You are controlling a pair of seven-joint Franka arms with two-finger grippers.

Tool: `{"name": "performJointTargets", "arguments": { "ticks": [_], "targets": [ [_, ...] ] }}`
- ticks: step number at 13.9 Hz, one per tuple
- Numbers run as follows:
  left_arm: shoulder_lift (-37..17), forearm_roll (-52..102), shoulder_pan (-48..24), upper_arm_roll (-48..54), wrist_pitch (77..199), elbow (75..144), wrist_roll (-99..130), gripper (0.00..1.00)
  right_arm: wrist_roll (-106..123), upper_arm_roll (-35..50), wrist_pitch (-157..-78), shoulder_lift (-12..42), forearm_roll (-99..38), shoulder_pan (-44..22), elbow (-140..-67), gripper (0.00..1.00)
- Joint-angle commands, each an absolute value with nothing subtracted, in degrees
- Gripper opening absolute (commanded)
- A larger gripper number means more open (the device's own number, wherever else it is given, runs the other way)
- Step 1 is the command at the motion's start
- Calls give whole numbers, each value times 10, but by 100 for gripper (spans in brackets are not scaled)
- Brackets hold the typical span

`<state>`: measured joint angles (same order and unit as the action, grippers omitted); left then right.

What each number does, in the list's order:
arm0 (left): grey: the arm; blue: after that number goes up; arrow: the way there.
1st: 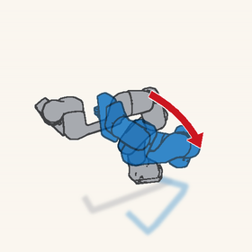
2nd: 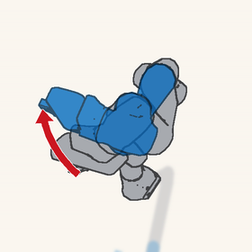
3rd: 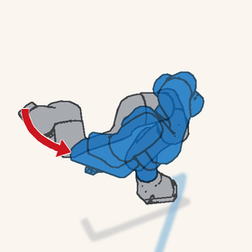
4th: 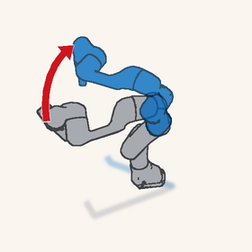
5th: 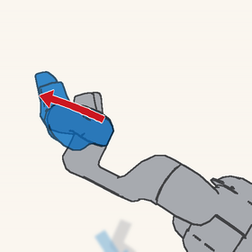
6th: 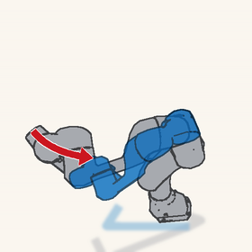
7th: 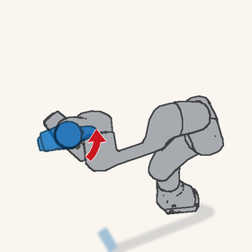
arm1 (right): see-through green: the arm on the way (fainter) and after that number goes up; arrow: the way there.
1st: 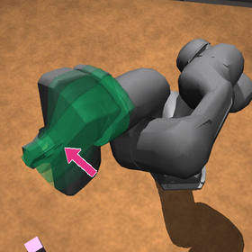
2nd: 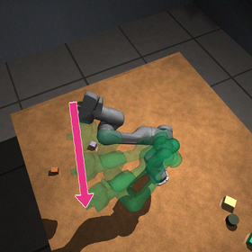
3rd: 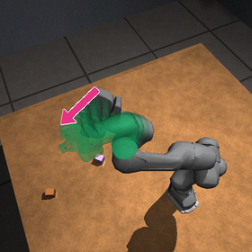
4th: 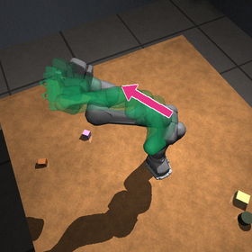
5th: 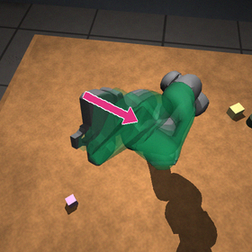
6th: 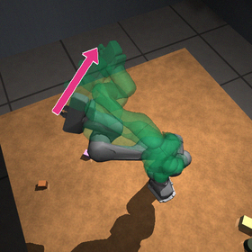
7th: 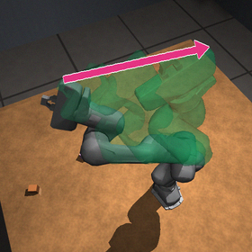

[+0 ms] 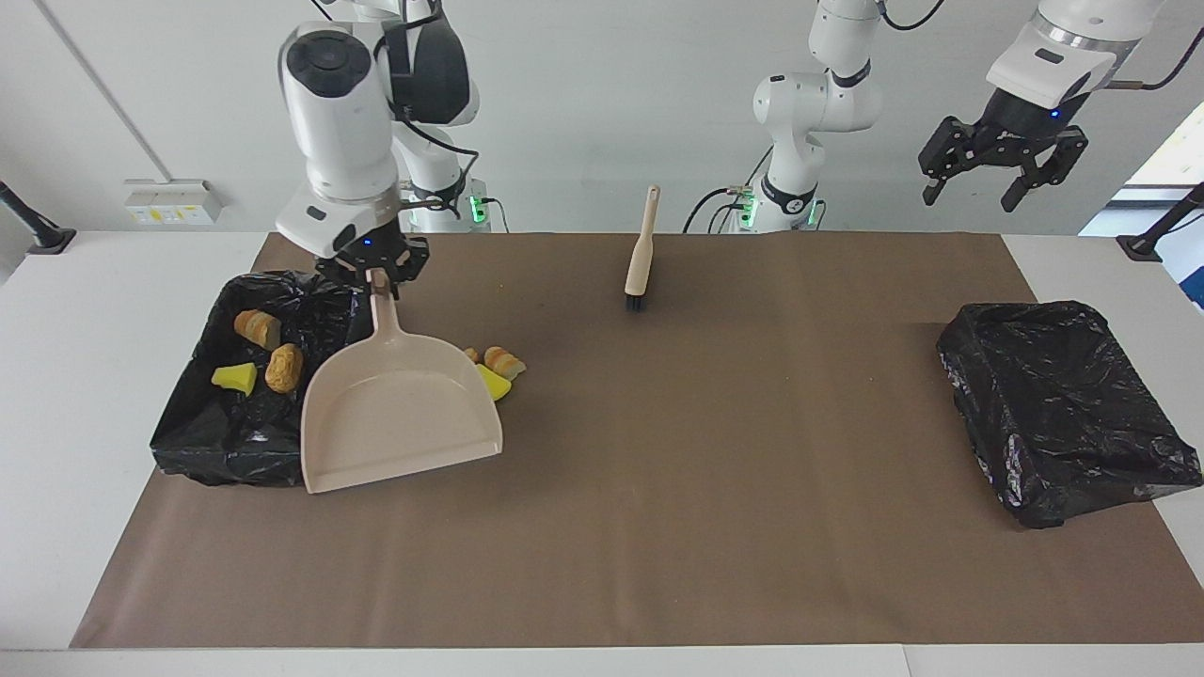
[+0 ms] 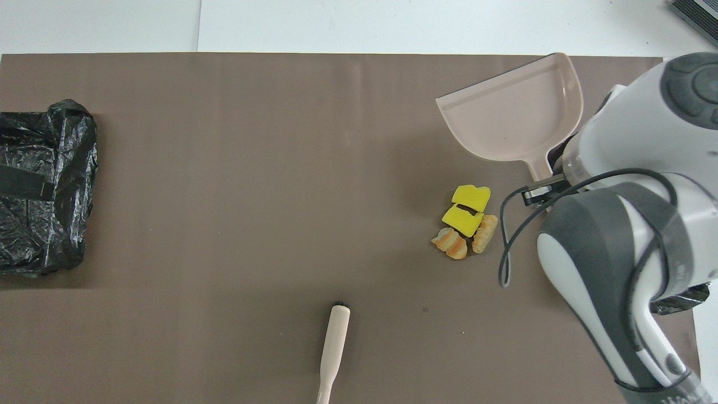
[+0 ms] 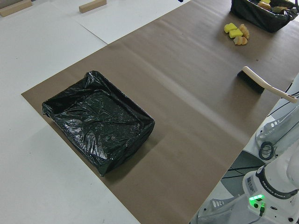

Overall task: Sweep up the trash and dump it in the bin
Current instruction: 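Bring the dustpan back with the right gripper and set it down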

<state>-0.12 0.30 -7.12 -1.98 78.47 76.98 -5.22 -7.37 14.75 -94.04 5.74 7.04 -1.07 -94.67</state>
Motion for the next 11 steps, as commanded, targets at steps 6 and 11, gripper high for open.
{"name": "performJointTargets", "arguments": {
  "ticks": [6,11],
  "targets": [
    [14,8,-62,-15,798,791,-60,100,-307,146,-1064,168,-57,-150,-916,0],
    [14,8,-63,-15,798,791,-60,100,-409,142,-1158,292,-47,-257,-862,0]
  ]
}}
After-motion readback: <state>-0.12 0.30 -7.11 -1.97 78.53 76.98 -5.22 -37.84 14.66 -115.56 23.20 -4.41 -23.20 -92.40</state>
